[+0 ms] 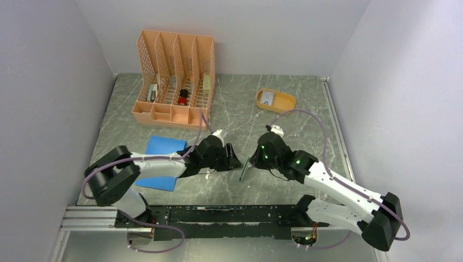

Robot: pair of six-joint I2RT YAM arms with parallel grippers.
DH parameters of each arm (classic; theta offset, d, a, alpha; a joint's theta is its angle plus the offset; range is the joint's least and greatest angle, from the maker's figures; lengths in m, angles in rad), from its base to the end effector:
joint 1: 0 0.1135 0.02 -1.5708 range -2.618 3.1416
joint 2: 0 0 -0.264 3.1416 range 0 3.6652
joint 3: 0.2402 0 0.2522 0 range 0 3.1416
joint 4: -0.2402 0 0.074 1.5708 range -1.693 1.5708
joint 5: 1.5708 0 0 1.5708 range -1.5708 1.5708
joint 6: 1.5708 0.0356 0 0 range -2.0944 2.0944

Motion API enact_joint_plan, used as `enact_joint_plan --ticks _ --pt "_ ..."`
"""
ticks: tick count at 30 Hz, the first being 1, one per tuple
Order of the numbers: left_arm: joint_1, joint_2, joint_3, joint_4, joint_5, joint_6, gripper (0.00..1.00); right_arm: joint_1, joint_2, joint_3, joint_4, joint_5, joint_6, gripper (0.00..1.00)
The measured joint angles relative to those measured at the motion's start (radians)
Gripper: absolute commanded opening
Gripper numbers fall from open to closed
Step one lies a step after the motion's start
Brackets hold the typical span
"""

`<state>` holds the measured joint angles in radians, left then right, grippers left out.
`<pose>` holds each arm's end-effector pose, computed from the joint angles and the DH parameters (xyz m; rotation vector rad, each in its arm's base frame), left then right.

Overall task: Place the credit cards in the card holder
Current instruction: Open the card holder at the center of the board.

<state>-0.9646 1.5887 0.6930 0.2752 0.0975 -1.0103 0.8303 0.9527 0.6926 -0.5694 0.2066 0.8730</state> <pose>0.1759 -0.2598 0.1601 0.0055 2.4630 -1.1234 0.1354 0.1373 0.2434 0.1510 2.4466 0.5488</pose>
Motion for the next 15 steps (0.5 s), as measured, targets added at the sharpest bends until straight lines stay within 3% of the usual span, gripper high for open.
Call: enact_joint_plan --ticks 7,15 --pt "0.000 -0.214 -0.073 -0.125 -0.058 0.081 0.62 0.000 0.079 0.100 0.006 -0.083 -0.148 0.00" --pt "0.000 -0.235 -0.203 -0.106 -0.063 0.115 0.62 0.000 0.087 0.083 0.031 -0.113 -0.215 0.00"
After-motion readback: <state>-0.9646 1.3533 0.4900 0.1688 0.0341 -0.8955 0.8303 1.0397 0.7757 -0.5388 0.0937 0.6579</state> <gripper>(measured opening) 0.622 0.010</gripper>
